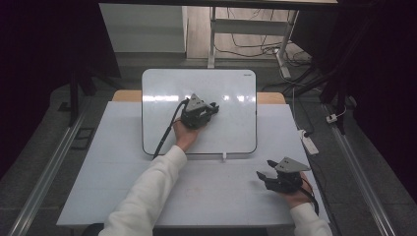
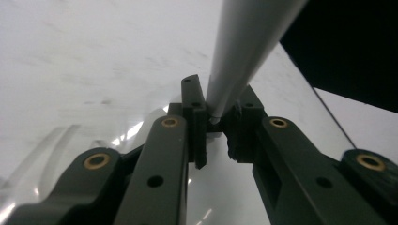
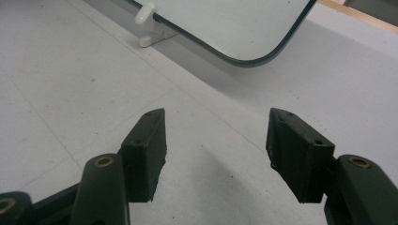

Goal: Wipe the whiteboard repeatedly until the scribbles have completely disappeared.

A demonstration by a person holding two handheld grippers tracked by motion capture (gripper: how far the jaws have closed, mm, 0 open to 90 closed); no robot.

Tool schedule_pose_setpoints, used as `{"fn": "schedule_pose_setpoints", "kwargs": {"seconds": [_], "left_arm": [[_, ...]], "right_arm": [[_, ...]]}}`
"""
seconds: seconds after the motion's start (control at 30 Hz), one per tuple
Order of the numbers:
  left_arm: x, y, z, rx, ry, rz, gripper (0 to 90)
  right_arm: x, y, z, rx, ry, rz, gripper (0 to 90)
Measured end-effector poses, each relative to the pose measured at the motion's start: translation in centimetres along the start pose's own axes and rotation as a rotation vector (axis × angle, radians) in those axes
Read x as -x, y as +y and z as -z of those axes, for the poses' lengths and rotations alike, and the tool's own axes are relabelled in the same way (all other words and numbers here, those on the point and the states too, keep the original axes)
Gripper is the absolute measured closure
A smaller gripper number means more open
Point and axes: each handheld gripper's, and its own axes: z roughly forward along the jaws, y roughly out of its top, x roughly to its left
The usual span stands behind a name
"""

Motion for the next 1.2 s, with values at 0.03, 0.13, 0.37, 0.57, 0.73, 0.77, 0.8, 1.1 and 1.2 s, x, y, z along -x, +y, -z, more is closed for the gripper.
{"fn": "schedule_pose_setpoints", "kwargs": {"seconds": [0.03, 0.13, 0.37, 0.57, 0.73, 0.77, 0.8, 1.1, 1.2], "left_arm": [[-0.7, 0.1, 0.5, 0.005, 0.02, 0.005, 78.5], [-2.8, 0.4, 1.9, 0.024, 0.061, 0.045, 78.5], [-5.0, 0.4, 3.8, 0.038, 0.111, 0.058, 78.6], [-2.1, 0.1, 1.7, 0.008, 0.048, 0.008, 78.6], [-1.6, 0.0, 1.7, -0.01, 0.037, -0.021, 78.5], [-2.2, 0.0, 2.1, -0.007, 0.053, -0.012, 78.5], [-2.8, 0.0, 2.6, -0.002, 0.068, 0.0, 78.5], [-1.2, -0.4, 1.6, -0.005, 0.032, -0.003, 78.5], [-1.5, -0.3, 1.7, -0.001, 0.031, 0.003, 78.5]], "right_arm": [[0.0, 0.0, 0.0, 0.001, -0.001, 0.001, 38.2], [0.1, -0.1, 0.0, 0.0, 0.001, 0.001, 38.2], [0.0, -0.1, -0.2, -0.004, 0.001, 0.002, 38.2], [-0.1, 0.0, -0.3, -0.007, 0.002, 0.006, 38.2], [-0.1, 0.1, -0.3, -0.006, 0.003, 0.004, 38.2], [-0.1, 0.0, -0.3, -0.006, 0.005, 0.003, 38.2], [-0.1, 0.0, -0.3, -0.006, 0.004, 0.006, 38.1], [-0.3, 0.1, -0.3, -0.004, 0.006, 0.01, 38.2], [-0.3, 0.2, -0.3, -0.004, 0.007, 0.008, 38.2]]}}
